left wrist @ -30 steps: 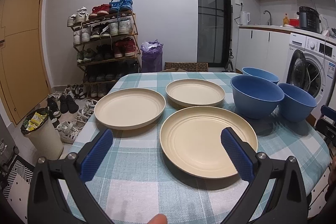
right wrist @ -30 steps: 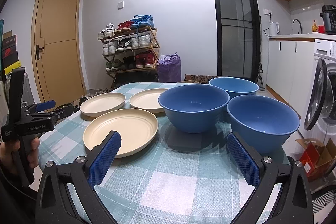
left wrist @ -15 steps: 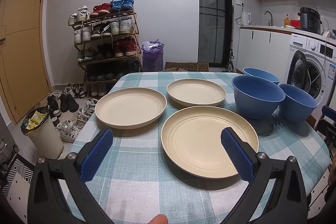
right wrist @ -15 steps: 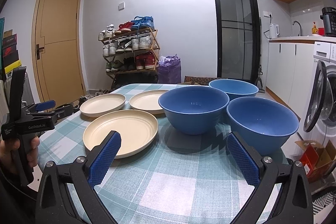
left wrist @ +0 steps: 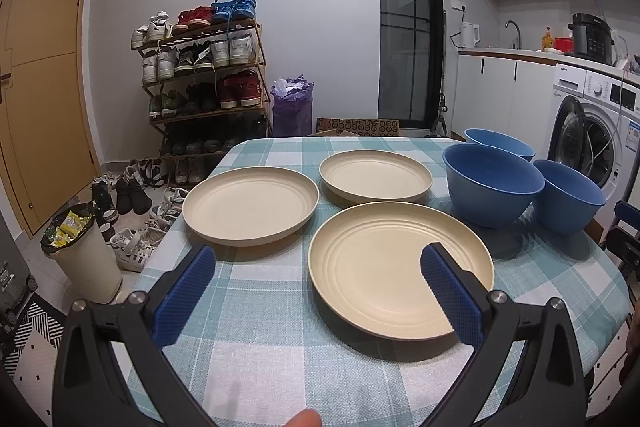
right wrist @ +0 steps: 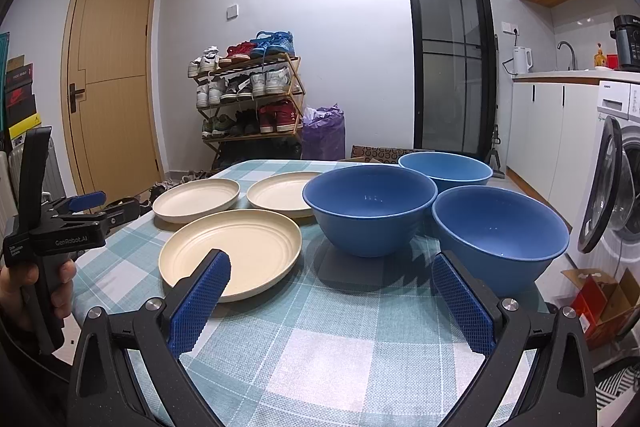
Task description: Organize plates and bowls
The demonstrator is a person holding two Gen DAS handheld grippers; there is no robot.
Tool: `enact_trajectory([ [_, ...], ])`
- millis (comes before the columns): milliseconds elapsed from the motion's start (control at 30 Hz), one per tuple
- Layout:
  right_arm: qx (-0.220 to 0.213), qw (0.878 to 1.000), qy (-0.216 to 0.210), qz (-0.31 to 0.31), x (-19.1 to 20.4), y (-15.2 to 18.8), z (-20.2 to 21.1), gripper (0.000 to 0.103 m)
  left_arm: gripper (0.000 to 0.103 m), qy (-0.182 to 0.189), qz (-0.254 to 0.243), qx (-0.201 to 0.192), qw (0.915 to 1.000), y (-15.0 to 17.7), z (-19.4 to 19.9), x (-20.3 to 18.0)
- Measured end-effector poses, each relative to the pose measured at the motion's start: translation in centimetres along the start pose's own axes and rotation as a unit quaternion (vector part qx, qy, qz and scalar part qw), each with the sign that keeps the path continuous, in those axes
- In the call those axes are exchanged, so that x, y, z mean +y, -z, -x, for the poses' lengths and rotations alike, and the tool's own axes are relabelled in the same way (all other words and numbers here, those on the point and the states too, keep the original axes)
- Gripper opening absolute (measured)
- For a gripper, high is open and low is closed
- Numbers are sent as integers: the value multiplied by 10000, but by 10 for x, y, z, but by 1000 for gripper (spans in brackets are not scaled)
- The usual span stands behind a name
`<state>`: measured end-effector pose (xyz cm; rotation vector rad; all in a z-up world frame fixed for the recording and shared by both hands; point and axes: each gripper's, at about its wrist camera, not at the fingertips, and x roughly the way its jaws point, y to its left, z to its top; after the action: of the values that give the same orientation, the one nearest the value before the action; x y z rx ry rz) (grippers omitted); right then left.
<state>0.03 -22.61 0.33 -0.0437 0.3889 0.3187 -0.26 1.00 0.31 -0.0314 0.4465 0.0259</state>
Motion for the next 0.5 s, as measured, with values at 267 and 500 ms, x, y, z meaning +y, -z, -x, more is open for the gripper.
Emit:
enact_trajectory([
  [267, -2, 10000, -5, -13, 0, 0, 0, 103, 103, -4, -1, 15, 10000, 1, -1, 0],
  [500, 6, 10000, -24, -18, -1, 0, 0, 103, 103, -16, -17, 9, 10000, 0, -1, 0],
])
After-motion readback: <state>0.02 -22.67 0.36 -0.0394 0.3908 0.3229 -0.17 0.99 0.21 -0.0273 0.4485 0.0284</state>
